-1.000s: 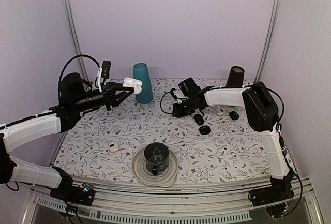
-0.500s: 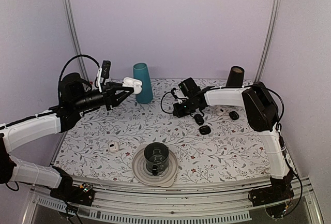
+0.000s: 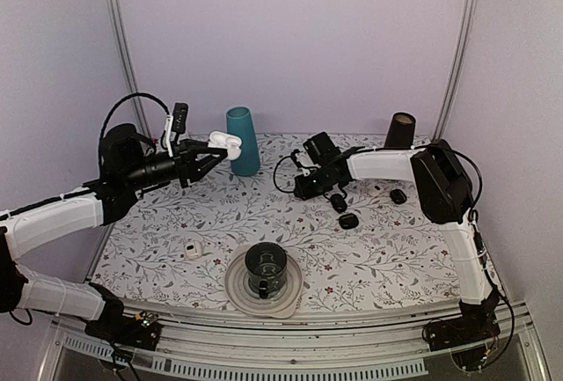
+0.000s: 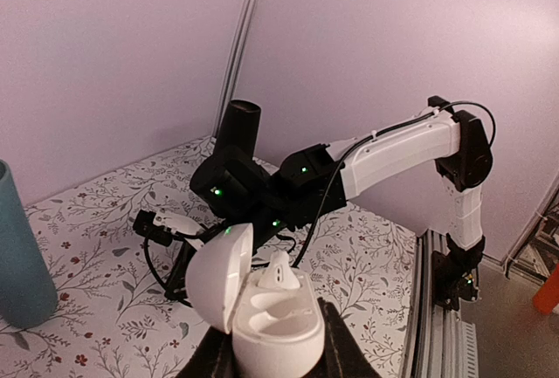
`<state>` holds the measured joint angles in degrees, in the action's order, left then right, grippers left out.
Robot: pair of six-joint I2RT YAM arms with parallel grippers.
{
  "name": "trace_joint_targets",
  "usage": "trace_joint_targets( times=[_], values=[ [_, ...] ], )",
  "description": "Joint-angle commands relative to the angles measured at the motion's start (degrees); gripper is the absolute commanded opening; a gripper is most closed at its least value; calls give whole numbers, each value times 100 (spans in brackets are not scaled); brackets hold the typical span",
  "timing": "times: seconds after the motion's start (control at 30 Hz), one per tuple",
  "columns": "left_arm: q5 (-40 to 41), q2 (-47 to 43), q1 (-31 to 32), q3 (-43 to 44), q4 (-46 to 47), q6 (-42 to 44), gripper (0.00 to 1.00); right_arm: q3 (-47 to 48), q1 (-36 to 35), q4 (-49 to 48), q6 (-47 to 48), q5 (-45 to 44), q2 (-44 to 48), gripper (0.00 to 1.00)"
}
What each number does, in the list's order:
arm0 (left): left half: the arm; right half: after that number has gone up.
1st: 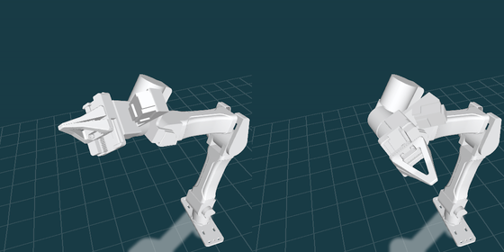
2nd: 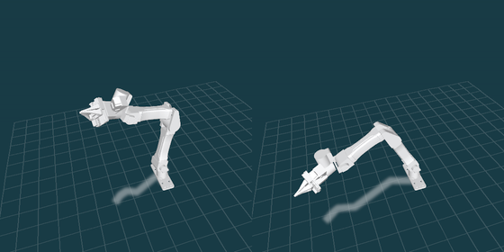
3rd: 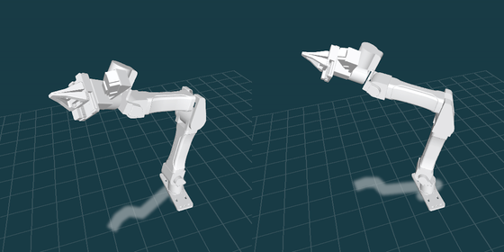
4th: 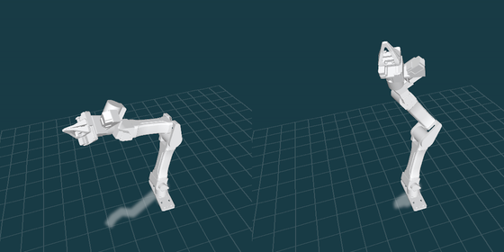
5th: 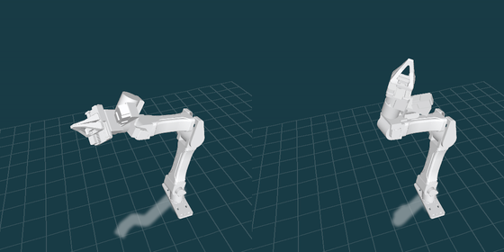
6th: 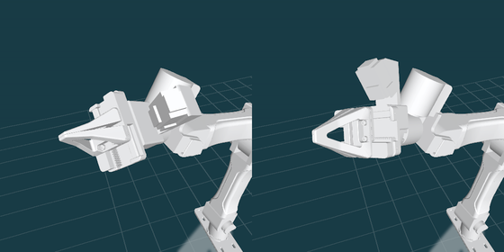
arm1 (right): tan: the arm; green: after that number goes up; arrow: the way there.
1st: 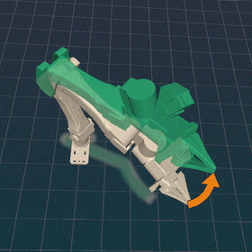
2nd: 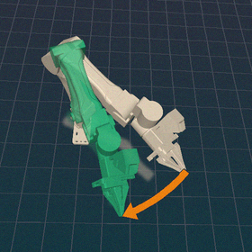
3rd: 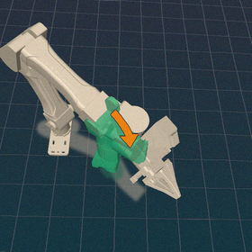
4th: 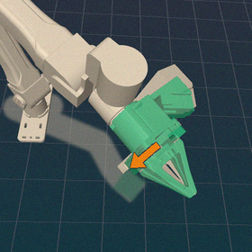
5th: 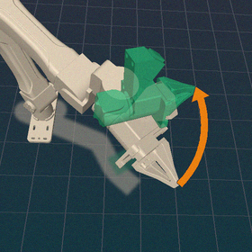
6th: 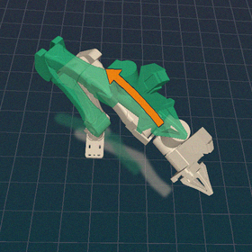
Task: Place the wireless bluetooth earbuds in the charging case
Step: Pick up the left earbud from the center of the board.
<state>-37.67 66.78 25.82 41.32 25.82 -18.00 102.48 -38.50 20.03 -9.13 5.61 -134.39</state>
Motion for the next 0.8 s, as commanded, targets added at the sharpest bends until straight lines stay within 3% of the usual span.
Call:
trace_joint_targets(
  times=[0.0,0.77],
  values=[
    [-50,-25,-95,114,89,68,0,107,35,298,24,-68,-269,23],
    [-56,-43,-99,114,81,60,0,221,43,286,-32,-148,-264,20]
  ],
)
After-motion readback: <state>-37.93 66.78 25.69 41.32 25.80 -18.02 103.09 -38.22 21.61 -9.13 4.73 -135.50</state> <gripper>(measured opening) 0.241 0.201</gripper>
